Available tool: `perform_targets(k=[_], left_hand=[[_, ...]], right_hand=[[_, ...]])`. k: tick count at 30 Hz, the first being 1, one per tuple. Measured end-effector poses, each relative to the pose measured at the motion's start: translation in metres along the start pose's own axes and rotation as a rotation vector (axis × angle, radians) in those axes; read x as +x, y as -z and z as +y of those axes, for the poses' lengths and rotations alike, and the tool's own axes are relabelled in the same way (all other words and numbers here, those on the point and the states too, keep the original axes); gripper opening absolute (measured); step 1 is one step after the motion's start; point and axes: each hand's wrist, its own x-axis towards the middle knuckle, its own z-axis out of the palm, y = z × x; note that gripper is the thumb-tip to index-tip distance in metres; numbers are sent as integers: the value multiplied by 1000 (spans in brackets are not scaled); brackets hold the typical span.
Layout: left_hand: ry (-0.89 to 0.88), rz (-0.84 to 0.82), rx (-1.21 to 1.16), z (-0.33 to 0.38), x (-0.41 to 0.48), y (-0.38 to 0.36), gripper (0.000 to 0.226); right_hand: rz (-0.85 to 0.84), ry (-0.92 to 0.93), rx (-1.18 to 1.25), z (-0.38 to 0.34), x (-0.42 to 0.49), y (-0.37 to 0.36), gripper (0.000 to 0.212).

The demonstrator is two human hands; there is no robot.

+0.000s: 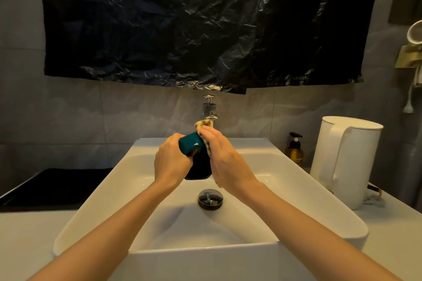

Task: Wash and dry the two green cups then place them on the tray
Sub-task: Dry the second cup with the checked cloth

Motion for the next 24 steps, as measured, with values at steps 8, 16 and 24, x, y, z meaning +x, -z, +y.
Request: perform_targets(k=[8, 16, 24], left_hand=[[-5, -27, 16, 5, -3, -5, 19], [-6, 14, -17, 2, -2, 1, 23], [1, 34, -121, 5, -3, -1, 29]], right_hand=[[-14, 62, -46, -4, 5, -1, 40], [-21, 128, -126, -7, 2, -3, 61], [49, -98, 117, 1, 4, -1, 56]])
